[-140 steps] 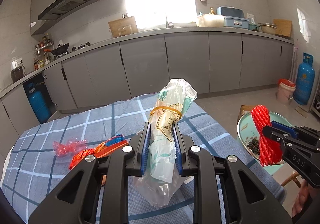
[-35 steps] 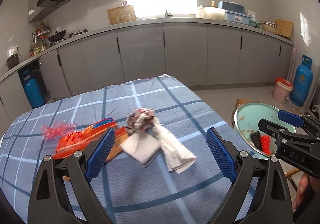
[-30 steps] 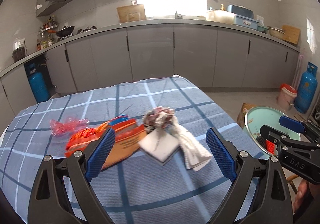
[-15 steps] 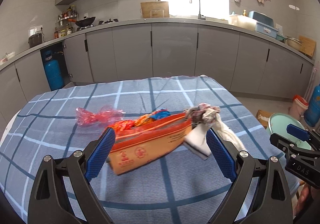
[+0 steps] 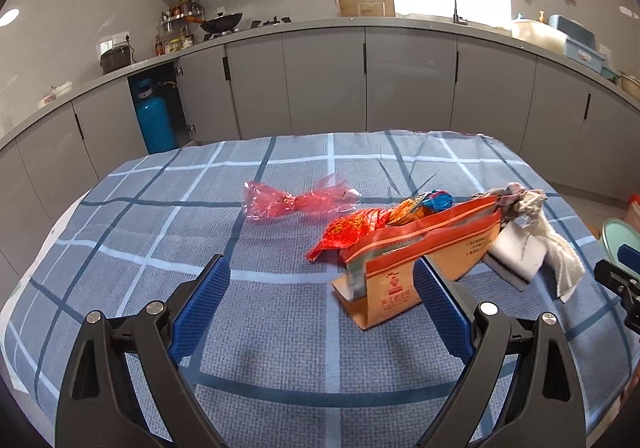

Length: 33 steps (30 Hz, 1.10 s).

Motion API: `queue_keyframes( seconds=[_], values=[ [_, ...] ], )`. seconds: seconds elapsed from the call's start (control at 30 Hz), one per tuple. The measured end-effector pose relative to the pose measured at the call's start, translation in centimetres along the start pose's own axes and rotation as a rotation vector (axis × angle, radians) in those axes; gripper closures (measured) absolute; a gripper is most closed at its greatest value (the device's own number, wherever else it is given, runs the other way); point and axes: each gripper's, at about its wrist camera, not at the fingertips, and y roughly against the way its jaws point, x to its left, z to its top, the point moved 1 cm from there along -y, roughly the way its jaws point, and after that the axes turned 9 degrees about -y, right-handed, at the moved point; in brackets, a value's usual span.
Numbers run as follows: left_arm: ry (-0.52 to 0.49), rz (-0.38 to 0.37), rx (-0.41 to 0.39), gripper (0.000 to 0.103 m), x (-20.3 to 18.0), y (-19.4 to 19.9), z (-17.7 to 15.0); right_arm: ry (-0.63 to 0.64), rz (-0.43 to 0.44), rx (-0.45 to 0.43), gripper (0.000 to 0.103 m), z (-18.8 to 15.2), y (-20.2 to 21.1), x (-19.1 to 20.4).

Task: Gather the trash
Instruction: 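Move both tools back over the table toward the orange snack box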

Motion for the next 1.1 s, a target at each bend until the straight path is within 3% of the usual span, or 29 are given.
queue_keyframes(
  seconds=[0.43,0.53,0.7,0.8,1.1],
  values=[
    [-0.064,-0.068,0.045,0.014,-3.1,-3.9,0.6,0.006,0.001,0.020,0.030,-0.3,-0.8,-0.1],
    [-0.074,-0.090,0.049,0.021,-3.5,-4.2,0.6,0.005,0.000,0.024,0.030,-0.3,-1.1,0.0],
    [-0.089,-0.136,0.067,0.056,-4.1,-4.6,0.0,0.015,0.001,0.029,0.030,-0.3,-1.5,0.3],
    [-0.093,-0.157,0.058,0.066,-4.2,-4.3,-0.2,0.020,0.001,0.028,0.030,-0.2,-1.5,0.5],
    [-0.102,-0.182,0.047,0.074,-4.2,-3.8,-0.5,0.040,-0.009,0.017,0.030,0.7,-2.1,1.2]
  ],
)
